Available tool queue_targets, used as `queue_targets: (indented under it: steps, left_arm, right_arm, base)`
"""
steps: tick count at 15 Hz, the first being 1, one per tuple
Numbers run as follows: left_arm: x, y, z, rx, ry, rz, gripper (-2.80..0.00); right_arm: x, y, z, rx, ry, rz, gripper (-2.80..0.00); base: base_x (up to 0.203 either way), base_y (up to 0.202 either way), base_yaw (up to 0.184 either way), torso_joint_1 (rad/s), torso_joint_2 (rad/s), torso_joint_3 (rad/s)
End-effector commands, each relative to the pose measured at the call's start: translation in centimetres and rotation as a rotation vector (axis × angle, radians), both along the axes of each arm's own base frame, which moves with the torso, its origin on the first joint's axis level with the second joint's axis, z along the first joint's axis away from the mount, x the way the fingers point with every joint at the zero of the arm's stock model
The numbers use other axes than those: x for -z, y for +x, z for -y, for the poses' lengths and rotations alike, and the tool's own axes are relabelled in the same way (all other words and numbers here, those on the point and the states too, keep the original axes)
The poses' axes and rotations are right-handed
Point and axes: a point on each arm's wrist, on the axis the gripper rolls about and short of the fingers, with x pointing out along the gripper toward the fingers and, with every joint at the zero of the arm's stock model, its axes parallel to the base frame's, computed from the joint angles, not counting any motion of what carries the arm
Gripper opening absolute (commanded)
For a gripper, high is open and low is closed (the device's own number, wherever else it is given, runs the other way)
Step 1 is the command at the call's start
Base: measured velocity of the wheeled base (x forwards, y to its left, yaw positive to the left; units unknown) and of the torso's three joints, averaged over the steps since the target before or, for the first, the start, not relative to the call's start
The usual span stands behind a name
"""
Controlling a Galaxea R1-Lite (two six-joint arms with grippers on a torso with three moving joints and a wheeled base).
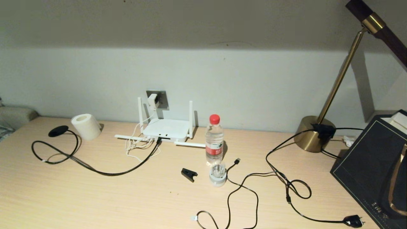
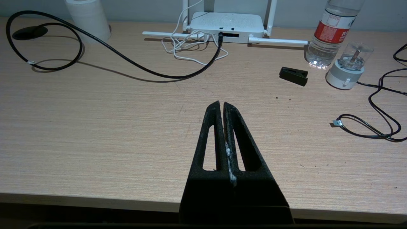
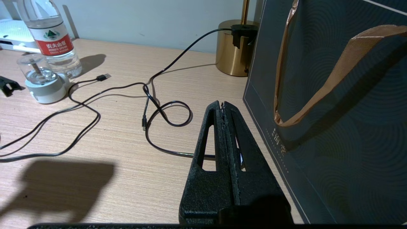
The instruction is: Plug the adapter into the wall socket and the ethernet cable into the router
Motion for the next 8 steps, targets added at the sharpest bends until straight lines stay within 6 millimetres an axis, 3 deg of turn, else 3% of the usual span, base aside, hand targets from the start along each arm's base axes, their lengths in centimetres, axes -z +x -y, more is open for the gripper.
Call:
queue_targets:
  steps: [1,8]
  left_arm:
    - [0.38,0.12,0.00,0.000,0.000,-0.015,-2.80]
    - [0.38,0.12,0.00,0.000,0.000,-0.015,-2.80]
  right_arm:
    - [0.95,0.29,0.00,0.000,0.005,-0.034,-2.80]
    - [0.95,0.29,0.00,0.001,0.021,-0.035,-2.80]
  base:
    - [0.000,0.000,0.000,0.000,0.00,0.000]
    - [0.000,0.000,0.000,0.000,0.00,0.000]
